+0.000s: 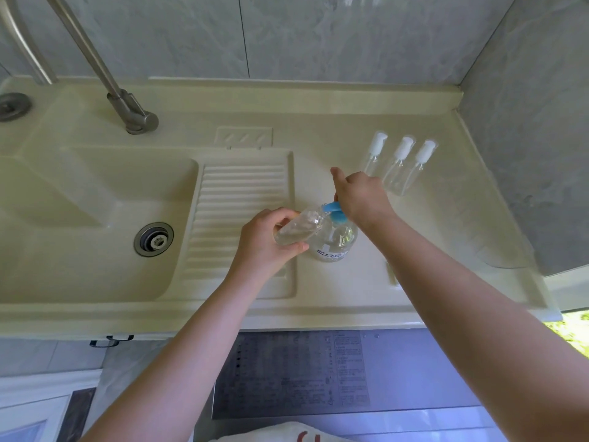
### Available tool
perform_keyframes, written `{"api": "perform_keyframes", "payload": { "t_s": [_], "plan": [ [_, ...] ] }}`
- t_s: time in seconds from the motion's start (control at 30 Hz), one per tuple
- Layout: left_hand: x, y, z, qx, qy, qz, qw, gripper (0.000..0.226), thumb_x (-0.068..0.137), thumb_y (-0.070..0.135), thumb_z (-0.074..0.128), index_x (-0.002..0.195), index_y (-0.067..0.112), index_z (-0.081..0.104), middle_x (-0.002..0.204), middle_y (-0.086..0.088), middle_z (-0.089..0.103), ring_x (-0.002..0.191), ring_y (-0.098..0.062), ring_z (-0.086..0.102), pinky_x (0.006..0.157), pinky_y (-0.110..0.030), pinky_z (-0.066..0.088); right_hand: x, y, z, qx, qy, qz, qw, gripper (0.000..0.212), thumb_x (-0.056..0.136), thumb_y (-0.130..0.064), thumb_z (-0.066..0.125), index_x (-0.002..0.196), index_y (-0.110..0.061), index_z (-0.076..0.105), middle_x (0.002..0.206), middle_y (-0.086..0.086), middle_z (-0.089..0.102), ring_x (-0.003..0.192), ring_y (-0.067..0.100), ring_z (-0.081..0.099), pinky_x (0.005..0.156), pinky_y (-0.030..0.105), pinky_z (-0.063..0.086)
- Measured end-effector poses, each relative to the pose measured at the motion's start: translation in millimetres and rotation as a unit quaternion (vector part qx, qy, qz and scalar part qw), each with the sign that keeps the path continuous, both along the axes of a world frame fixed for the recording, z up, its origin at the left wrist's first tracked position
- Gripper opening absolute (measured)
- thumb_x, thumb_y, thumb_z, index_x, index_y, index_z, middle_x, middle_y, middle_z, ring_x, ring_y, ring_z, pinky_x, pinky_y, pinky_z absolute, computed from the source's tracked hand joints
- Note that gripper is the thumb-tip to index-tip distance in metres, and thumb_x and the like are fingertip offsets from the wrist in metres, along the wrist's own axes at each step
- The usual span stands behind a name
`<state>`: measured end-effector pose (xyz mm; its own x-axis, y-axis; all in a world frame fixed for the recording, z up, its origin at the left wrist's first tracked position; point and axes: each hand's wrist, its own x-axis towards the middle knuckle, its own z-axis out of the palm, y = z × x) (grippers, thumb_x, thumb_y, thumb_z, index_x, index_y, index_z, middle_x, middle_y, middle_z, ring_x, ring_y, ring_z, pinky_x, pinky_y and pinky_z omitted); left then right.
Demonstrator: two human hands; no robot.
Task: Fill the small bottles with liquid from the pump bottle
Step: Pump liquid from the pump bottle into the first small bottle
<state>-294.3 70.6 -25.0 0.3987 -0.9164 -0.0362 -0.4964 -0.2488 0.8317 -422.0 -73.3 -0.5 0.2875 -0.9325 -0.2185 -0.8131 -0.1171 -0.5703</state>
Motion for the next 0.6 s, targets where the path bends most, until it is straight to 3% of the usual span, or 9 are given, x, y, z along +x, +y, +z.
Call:
{"api": "perform_keyframes", "payload": {
  "t_s": [0.13, 0.27, 0.37, 0.43, 0.5, 0.6],
  "plan": [
    [0.3, 1.4, 1.7, -0.002, -0.005, 0.003, 1.0, 0.042, 0.066, 0.014, 0.088, 0.102, 0.023, 0.069, 0.1, 0.008, 0.063, 0.079, 0.018, 0.052, 0.072, 0.002, 0.035, 2.1, -6.6, -1.0, 0.032, 0.015, -0.02, 0.999, 0.062, 0.1, -0.054, 0.027, 0.11, -0.007, 0.067, 0.103, 0.017, 0.067, 0.091, 0.034, 0.058, 0.081, 0.034, 0.044],
    [1.6, 1.6, 3.0, -0.005, -0.006, 0.005, 1.0, 0.043, 0.065, 0.014, 0.088, 0.102, 0.023, 0.07, 0.1, 0.006, 0.064, 0.081, 0.011, 0.053, 0.072, 0.001, 0.035, 2.2, -9.5, 4.4, 0.05, 0.013, -0.016, 0.999, 0.07, 0.099, -0.057, 0.022, 0.111, -0.004, 0.066, 0.108, 0.02, 0.066, 0.106, 0.038, 0.06, 0.098, 0.04, 0.047],
    [1.2, 1.6, 3.1, -0.005, -0.003, 0.007, 1.0, 0.043, 0.065, 0.014, 0.088, 0.102, 0.025, 0.069, 0.099, 0.007, 0.064, 0.082, 0.011, 0.054, 0.072, 0.002, 0.035, 1.1, -9.8, 5.3, 0.062, 0.001, -0.026, 0.998, 0.07, 0.099, -0.058, 0.027, 0.109, -0.001, 0.066, 0.108, 0.021, 0.067, 0.095, 0.036, 0.061, 0.095, 0.043, 0.05],
    [0.6, 1.1, 2.0, -0.004, -0.006, 0.004, 1.0, 0.042, 0.065, 0.015, 0.088, 0.101, 0.027, 0.069, 0.099, 0.009, 0.064, 0.081, 0.013, 0.053, 0.072, 0.002, 0.035, 1.2, -5.6, 5.5, 0.06, 0.014, -0.008, 0.998, 0.057, 0.102, -0.046, 0.033, 0.113, 0.002, 0.061, 0.107, 0.022, 0.066, 0.089, 0.036, 0.059, 0.09, 0.045, 0.052],
    [1.0, 0.9, 0.5, -0.003, -0.005, 0.002, 1.0, 0.042, 0.065, 0.016, 0.088, 0.101, 0.026, 0.069, 0.1, 0.009, 0.064, 0.082, 0.014, 0.053, 0.073, 0.001, 0.036, 2.9, -2.2, 1.6, 0.06, -0.015, -0.042, 0.997, 0.028, 0.099, -0.018, 0.044, 0.118, 0.001, 0.051, 0.109, 0.018, 0.066, 0.09, 0.039, 0.062, 0.079, 0.04, 0.053],
    [1.9, 0.7, -1.9, 0.002, -0.011, -0.001, 1.0, 0.043, 0.065, 0.015, 0.088, 0.102, 0.025, 0.069, 0.1, 0.007, 0.064, 0.085, 0.009, 0.054, 0.074, 0.001, 0.036, 7.0, 1.4, 2.7, 0.071, -0.021, -0.084, 0.994, 0.035, 0.091, -0.001, 0.048, 0.125, -0.003, 0.043, 0.109, 0.013, 0.067, 0.088, 0.038, 0.063, 0.069, 0.034, 0.049]
  ]
}}
